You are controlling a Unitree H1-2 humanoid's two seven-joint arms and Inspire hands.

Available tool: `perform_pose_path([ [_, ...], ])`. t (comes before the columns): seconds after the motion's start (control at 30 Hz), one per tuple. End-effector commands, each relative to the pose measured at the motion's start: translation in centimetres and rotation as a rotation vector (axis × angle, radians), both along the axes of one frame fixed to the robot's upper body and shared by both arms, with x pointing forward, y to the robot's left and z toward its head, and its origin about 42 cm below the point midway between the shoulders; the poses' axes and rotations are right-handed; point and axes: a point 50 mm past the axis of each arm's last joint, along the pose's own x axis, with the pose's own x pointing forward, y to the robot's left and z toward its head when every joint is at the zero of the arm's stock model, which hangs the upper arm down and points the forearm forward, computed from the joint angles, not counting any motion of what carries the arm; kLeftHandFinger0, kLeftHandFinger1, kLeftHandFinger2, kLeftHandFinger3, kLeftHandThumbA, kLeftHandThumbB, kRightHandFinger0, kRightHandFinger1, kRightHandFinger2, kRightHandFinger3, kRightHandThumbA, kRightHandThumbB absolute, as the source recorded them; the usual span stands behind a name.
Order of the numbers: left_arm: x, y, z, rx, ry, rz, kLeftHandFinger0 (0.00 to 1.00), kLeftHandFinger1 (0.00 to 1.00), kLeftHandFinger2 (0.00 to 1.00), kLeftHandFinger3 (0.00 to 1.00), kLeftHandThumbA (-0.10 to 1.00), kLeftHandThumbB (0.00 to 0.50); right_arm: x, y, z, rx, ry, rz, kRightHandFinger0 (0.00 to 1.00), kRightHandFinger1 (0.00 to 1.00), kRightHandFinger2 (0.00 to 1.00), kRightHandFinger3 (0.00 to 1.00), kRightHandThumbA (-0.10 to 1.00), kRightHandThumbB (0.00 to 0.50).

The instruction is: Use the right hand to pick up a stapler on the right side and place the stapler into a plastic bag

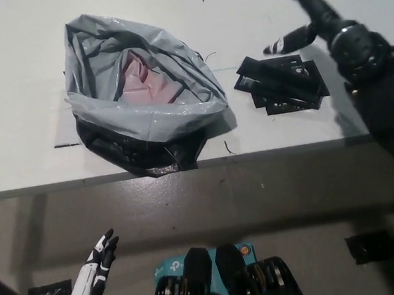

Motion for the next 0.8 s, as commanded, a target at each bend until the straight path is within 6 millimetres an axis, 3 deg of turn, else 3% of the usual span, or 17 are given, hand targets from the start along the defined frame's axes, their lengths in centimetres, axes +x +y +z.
perform_pose_path([
  [0.0, 0.8, 0.1, 2.3, 0.038, -0.097, -0.04, 1.0, 1.0, 1.0, 1.0, 1.0, 0.5, 1.8, 4.4, 5.5, -0.093, 0.018, 0.046, 1.0, 1.0, 1.0, 1.0, 0.96, 0.405],
  [0.1, 0.8, -0.1, 2.5, 0.046, -0.096, -0.043, 1.0, 1.0, 1.0, 1.0, 1.0, 0.5, 1.7, 4.9, 4.3, -0.163, 0.037, 0.065, 1.0, 1.0, 1.0, 1.0, 1.0, 0.402],
  [0.27, 1.2, 0.1, 3.0, 0.074, -0.103, -0.048, 1.0, 1.0, 1.0, 1.0, 1.0, 0.5, 1.5, 5.0, 2.9, -0.135, 0.077, 0.095, 1.0, 1.0, 1.0, 1.0, 1.0, 0.443],
  [0.4, 1.1, 0.2, 3.0, 0.07, -0.095, -0.052, 1.0, 1.0, 1.0, 1.0, 1.0, 0.5, 1.3, 4.8, 1.8, -0.084, 0.125, 0.101, 1.0, 1.0, 1.0, 1.0, 1.0, 0.44],
  [0.47, 1.0, 0.1, 3.0, 0.071, -0.094, -0.054, 1.0, 1.0, 1.0, 1.0, 1.0, 0.5, 1.2, 4.4, 1.0, -0.076, 0.142, 0.091, 1.0, 1.0, 1.0, 1.0, 0.95, 0.485],
  [0.63, 0.9, 0.0, 3.0, 0.084, -0.101, -0.06, 1.0, 1.0, 1.0, 1.0, 1.0, 0.5, 1.0, 3.2, -0.9, -0.166, 0.181, 0.07, 1.0, 1.0, 1.0, 1.0, 0.99, 0.444],
  [0.77, 1.0, 0.1, 3.0, 0.091, -0.102, -0.059, 1.0, 1.0, 1.0, 1.0, 1.0, 0.5, 0.8, 1.7, -1.9, -0.152, 0.21, 0.045, 1.0, 1.0, 1.0, 1.0, 0.91, 0.441],
])
